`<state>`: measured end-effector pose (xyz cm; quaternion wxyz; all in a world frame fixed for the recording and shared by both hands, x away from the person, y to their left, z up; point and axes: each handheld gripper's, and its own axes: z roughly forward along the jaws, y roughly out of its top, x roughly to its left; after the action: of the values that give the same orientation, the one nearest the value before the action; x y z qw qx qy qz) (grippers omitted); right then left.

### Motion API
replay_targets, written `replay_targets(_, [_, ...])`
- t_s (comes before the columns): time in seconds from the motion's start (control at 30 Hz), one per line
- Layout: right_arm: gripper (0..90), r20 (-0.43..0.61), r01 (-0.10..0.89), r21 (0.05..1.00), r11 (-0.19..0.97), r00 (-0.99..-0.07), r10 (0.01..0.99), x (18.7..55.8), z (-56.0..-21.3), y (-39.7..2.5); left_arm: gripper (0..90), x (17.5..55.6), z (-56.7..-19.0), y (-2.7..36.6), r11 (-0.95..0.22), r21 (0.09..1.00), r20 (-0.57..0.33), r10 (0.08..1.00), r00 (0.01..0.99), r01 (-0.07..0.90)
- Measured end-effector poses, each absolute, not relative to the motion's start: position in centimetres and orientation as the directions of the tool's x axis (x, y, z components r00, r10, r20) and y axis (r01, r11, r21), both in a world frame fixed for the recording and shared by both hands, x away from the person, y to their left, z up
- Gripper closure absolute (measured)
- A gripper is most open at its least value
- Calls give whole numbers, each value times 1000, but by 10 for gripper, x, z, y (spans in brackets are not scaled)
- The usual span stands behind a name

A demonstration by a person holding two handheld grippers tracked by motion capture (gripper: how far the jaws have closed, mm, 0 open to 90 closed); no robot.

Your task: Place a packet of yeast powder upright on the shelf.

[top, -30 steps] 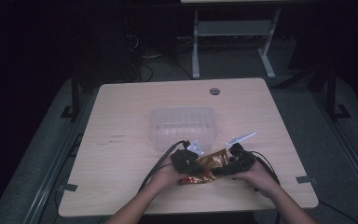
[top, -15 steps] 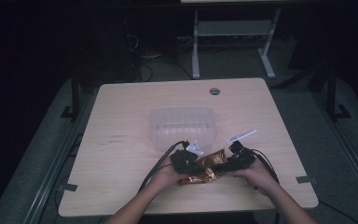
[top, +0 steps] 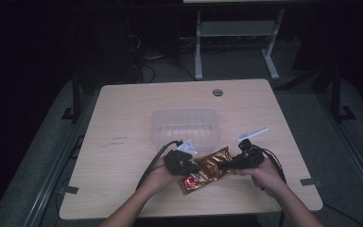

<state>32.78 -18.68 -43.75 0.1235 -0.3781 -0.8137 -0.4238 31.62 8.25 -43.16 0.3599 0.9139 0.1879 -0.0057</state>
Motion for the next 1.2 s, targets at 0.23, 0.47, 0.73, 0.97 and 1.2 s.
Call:
replay_targets(0.23, [819,533,714,609,346,-692,487,327,-429,-191,893,310,-426,97,-725,603,-106,340,935,332])
replay_targets(0.47, [830,561,704,630,327,-704,434,324,-422,-194,895,312,-432,94,-729,597,-104,344,933,336])
replay_targets(0.73, [832,481,649,670,360,-749,456,319,-405,-193,851,309,-421,106,-712,608,-119,356,927,351])
replay_targets(0.97, [833,462,639,685,349,-752,469,315,-390,-192,752,293,-415,130,-689,624,-123,378,918,367])
replay_targets(1.2, [833,437,619,714,325,-758,484,315,-370,-192,614,279,-421,160,-666,617,-136,433,891,418])
